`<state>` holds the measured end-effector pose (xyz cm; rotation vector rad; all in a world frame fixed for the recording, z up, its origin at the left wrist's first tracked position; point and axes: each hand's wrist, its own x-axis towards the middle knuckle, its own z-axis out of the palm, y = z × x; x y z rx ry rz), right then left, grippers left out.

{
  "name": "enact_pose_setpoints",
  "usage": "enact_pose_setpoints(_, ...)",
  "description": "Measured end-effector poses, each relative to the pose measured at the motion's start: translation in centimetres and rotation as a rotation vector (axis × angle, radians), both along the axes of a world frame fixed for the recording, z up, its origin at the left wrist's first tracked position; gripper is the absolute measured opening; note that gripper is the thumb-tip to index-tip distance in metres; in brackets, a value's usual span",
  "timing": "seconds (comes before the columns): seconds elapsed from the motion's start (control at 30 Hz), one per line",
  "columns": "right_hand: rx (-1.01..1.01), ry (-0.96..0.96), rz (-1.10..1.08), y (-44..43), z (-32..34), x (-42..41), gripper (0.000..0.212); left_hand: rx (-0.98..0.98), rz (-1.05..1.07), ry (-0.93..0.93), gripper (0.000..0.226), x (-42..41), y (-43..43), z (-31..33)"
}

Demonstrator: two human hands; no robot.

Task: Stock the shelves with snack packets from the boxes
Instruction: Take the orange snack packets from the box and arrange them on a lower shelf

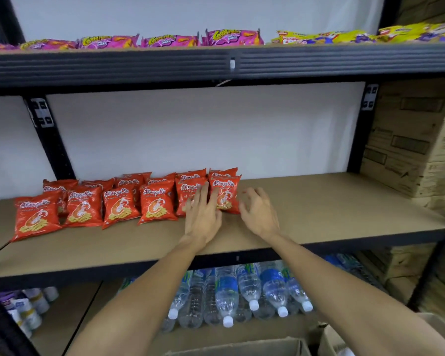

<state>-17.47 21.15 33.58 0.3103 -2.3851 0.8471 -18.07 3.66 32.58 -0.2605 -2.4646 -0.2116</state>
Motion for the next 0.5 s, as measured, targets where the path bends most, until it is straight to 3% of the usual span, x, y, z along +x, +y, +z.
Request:
enact_pose_setpoints(0.2,-0.169,-0.069,-0.065,7.5,-0.5,2.6,0.008,0.041,-0.306,-0.009,0.039,1.7,8.5,2.1)
enact_pose_setpoints(0.33,-0.225,-0.086,-0.16,13.8,-1.3,6.2,0.036,0.069,-0.469,-0.025,0.019,3.4,15.0,2.2)
enact_pose_setpoints(0.5,-0.221,-0.056,-0.308,22.0,-4.2,11.0,0.042,0.11,-0.588,-0.137,0.014,5.6,23.0,-0.2)
